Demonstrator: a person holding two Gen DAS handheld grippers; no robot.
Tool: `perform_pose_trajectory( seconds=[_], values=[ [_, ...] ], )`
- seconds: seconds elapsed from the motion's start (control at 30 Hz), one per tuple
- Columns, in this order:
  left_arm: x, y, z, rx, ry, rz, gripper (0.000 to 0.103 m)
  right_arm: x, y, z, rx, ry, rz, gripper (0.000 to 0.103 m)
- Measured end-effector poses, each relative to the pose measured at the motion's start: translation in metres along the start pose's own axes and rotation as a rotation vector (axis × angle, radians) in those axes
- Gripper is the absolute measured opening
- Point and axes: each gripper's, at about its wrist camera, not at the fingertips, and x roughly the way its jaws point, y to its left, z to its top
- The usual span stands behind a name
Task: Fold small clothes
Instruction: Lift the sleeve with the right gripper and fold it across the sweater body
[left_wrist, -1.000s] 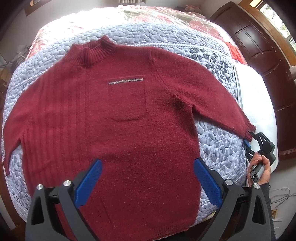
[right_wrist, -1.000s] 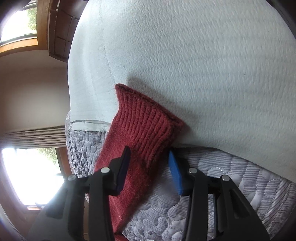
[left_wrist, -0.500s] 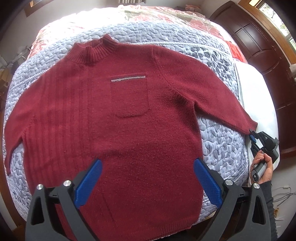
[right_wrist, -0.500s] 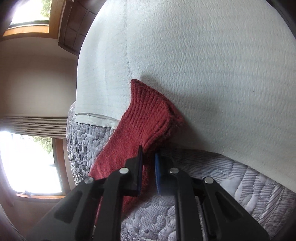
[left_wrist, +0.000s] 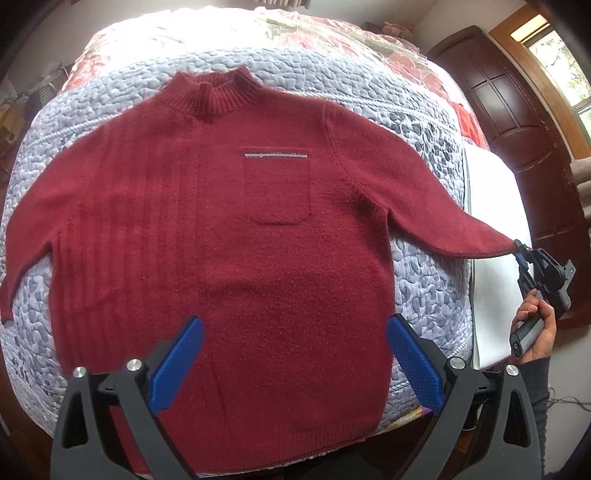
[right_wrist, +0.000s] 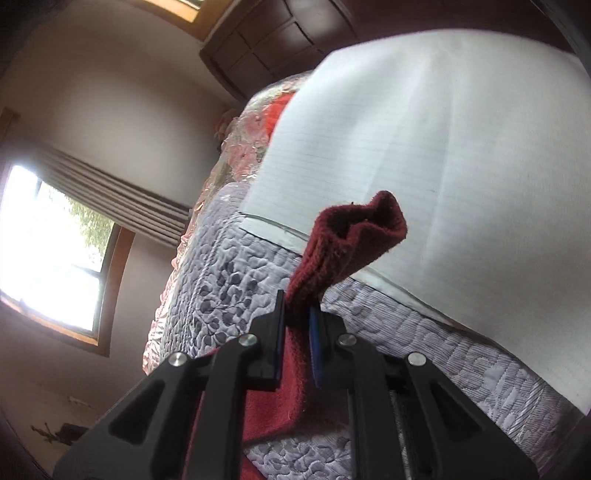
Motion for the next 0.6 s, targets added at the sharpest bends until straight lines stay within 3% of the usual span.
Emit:
perform_pose_trajectory(
  seconds=[0.13,0.33,0.6],
  values=[
    [-0.018,0.023,-0.003,-0.049,-0.016,-0.075,0.099,-0.019,0.065,0.000,-0.168,-0.041,-0.002,0.010],
    [-0.044,0.057,-0.008,-0.117,-0.081,-0.071,0.099,-0.032,0.163,-0.019,-0.407,-0.075,-0.001,0.010],
    [-0.067,0.111,-0.018,-0.227,-0.138,-0.053,0.099,-0.029,0.265,-0.077,-0.706,-0.085,-0.012,0.010]
  ],
)
